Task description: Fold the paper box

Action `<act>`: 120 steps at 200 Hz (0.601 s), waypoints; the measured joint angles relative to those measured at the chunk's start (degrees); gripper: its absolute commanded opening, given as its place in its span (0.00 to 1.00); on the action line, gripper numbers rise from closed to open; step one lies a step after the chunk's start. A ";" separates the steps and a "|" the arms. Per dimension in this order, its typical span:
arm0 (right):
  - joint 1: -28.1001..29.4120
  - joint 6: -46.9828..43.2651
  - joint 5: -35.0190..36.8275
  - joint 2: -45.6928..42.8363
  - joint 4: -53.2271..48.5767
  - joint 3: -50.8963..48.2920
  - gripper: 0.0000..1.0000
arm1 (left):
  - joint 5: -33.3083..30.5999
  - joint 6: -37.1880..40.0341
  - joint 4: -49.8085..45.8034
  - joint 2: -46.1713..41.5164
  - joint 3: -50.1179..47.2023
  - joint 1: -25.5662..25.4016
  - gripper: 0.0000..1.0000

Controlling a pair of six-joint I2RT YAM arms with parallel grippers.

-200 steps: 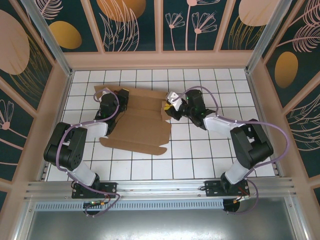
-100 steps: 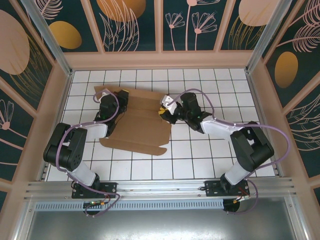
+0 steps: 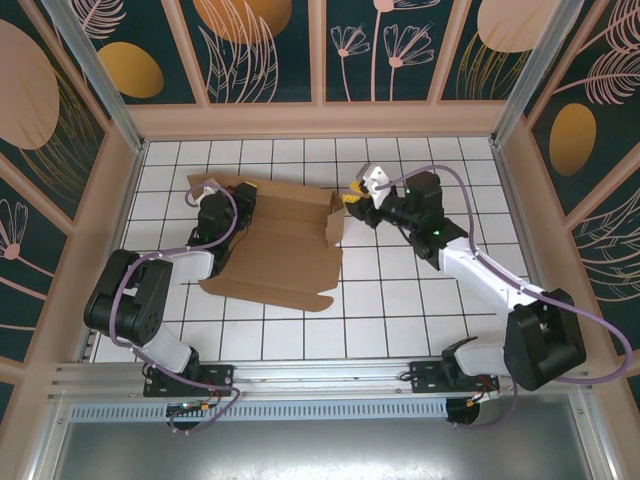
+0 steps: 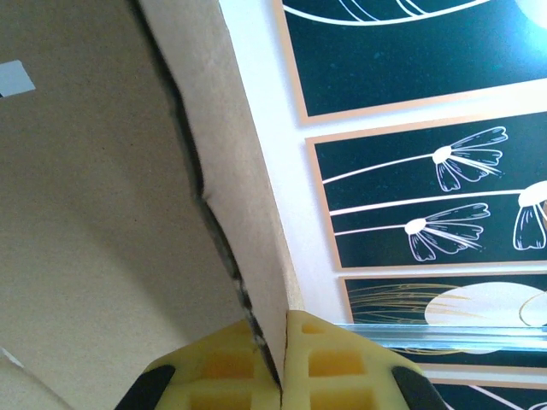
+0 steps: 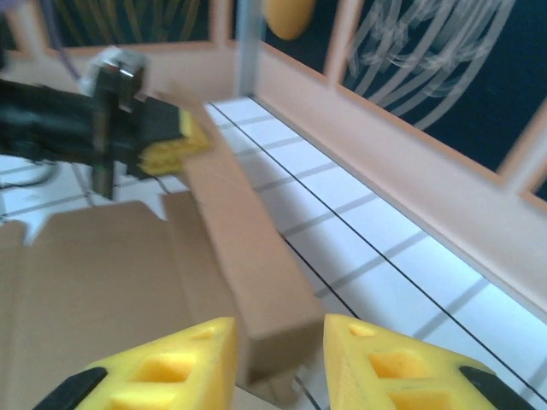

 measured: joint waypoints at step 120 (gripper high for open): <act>-0.22 -7.37 0.72 18.21 -1.38 -0.02 0.54 | 0.04 -0.02 -1.05 0.00 0.63 0.00 0.00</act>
